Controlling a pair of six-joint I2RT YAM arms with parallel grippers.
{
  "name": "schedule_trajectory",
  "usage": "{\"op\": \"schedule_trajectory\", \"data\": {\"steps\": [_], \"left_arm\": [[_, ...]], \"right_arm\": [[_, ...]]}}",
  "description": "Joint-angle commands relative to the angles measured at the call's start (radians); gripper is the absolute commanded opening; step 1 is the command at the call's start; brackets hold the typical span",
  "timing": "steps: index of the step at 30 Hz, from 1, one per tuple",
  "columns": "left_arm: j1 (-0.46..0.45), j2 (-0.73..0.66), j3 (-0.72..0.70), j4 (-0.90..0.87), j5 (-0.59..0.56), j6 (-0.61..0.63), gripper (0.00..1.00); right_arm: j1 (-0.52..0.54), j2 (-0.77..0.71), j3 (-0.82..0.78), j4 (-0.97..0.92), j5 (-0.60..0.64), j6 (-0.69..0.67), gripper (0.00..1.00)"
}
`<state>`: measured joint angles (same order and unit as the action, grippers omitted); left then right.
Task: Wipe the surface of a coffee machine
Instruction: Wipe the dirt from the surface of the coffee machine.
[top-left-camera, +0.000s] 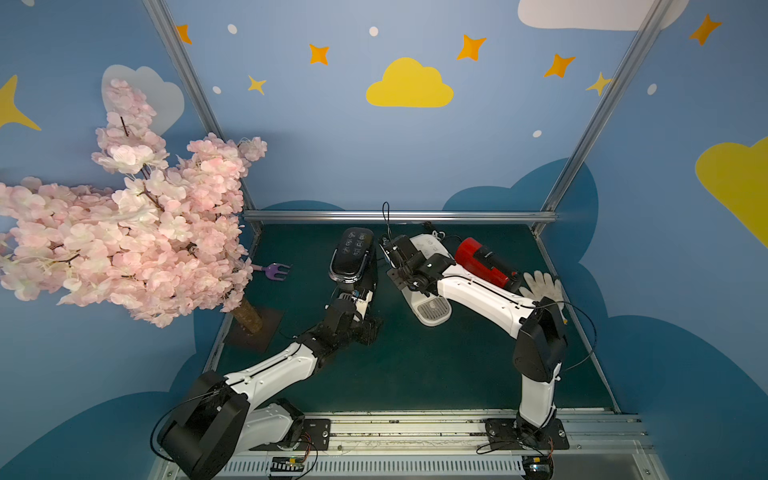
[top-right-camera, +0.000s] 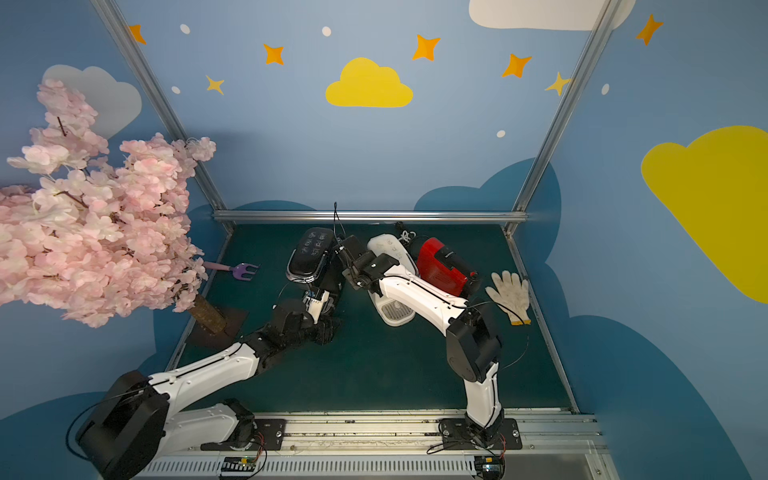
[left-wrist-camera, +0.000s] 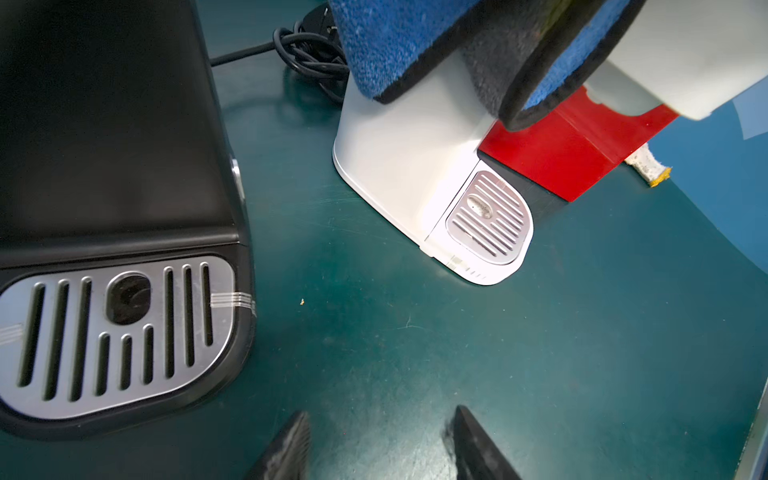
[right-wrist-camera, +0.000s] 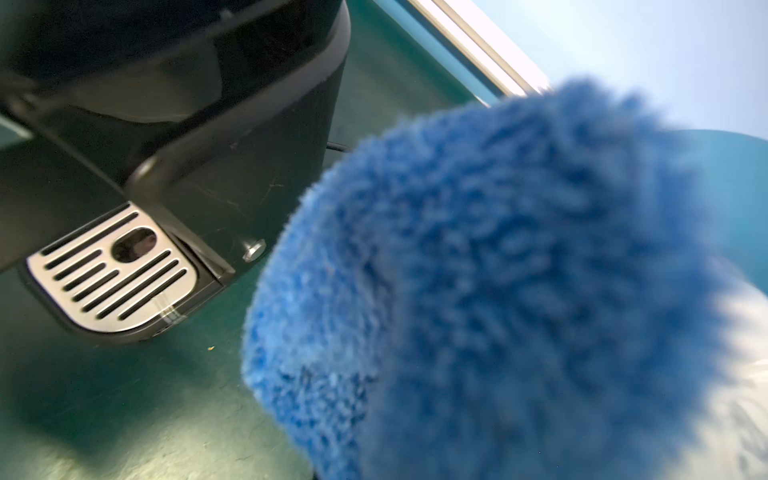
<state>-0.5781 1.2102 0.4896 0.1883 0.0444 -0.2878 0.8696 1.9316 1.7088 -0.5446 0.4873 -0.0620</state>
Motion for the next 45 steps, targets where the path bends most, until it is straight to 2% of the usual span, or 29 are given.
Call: {"op": "schedule_trajectory", "data": {"steps": [1,10,17,23,35,45], "left_arm": [[0.004,0.009,0.011,0.016,-0.009,0.013,0.56],[0.005,0.025,0.015,0.015,-0.021,0.02,0.56],[0.006,0.022,0.015,0.015,-0.035,0.022,0.56],[0.009,-0.01,0.005,0.01,-0.055,0.027,0.56],[0.015,-0.08,-0.02,0.0,-0.087,0.024,0.56],[0.017,-0.079,-0.02,0.0,-0.077,0.021,0.56]], "right_arm": [[-0.004,0.067,-0.059,-0.022,0.106,-0.005,0.0],[0.044,-0.055,-0.119,0.087,0.164,-0.087,0.0],[0.08,-0.131,-0.092,0.125,0.136,-0.163,0.0],[0.076,-0.08,-0.011,0.091,0.147,-0.197,0.0],[0.026,0.059,-0.023,0.031,0.088,-0.139,0.0],[0.011,0.053,-0.112,0.063,0.118,-0.116,0.0]]}}
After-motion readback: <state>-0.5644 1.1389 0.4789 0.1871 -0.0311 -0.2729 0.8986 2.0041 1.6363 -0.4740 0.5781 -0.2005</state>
